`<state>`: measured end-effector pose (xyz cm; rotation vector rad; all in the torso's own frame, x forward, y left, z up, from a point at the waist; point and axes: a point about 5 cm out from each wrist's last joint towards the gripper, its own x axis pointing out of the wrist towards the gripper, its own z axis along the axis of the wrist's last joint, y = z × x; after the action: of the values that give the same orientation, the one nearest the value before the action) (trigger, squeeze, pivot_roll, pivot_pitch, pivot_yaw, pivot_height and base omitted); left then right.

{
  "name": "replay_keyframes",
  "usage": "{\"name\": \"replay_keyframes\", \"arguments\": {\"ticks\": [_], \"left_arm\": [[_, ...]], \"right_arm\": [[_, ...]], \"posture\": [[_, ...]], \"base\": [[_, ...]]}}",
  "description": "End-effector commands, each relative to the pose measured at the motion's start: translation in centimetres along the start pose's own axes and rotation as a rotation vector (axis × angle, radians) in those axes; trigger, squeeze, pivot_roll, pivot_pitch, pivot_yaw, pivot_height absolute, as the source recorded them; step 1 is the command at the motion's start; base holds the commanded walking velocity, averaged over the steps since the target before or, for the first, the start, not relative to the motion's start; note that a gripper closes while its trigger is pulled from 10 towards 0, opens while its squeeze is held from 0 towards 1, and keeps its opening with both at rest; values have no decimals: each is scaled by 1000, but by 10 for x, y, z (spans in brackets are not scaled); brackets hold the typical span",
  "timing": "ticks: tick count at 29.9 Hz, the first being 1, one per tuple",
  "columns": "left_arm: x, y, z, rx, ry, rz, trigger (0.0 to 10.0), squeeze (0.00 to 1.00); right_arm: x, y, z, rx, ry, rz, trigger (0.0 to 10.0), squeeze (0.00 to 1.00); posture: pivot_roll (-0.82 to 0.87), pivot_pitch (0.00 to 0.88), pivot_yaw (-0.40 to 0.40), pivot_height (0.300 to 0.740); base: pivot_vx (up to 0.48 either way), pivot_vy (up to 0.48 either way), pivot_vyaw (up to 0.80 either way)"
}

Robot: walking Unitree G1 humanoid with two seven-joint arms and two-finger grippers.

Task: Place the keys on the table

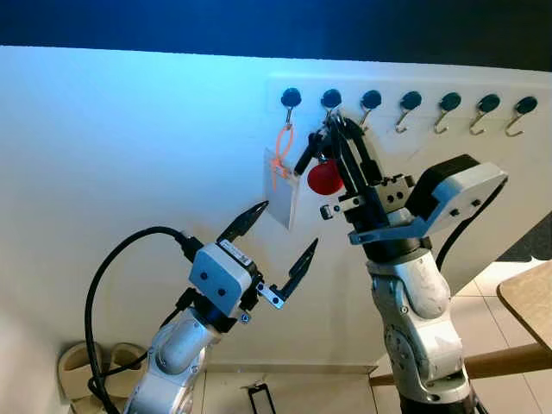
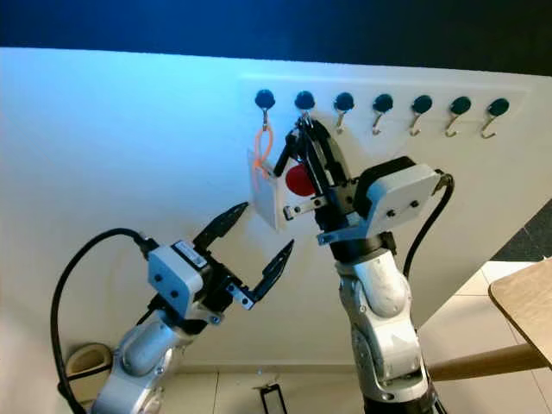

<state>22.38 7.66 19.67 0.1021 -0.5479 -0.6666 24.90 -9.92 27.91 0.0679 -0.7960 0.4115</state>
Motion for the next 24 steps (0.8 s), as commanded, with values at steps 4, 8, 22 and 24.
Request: {"name": "replay_keyframes", "arguments": {"ticks": [4,8,22,24], "left_arm": [[0,-1,3,-3,-10,-11,10000,0],[1,-2,3,-3,-7,-16,10000,0],[1,-2,2,-1,-8,-15,10000,0],[1,-2,2,0,-9,-14,10000,0]], "right_arm": [[5,1,9,23,-37,2,0,0],[9,-1,7,62,-19,-14,0,0],[23,5,20,65,-84,58,0,0],[25,6,22,68,-95,75,0,0]], "posture": [[50,101,-35,740],[48,102,-35,740],[49,100,-37,740],[50,98,-38,740]], "base": [[0,0,0],[0,0,0],[0,0,0],[0,0,0]]}}
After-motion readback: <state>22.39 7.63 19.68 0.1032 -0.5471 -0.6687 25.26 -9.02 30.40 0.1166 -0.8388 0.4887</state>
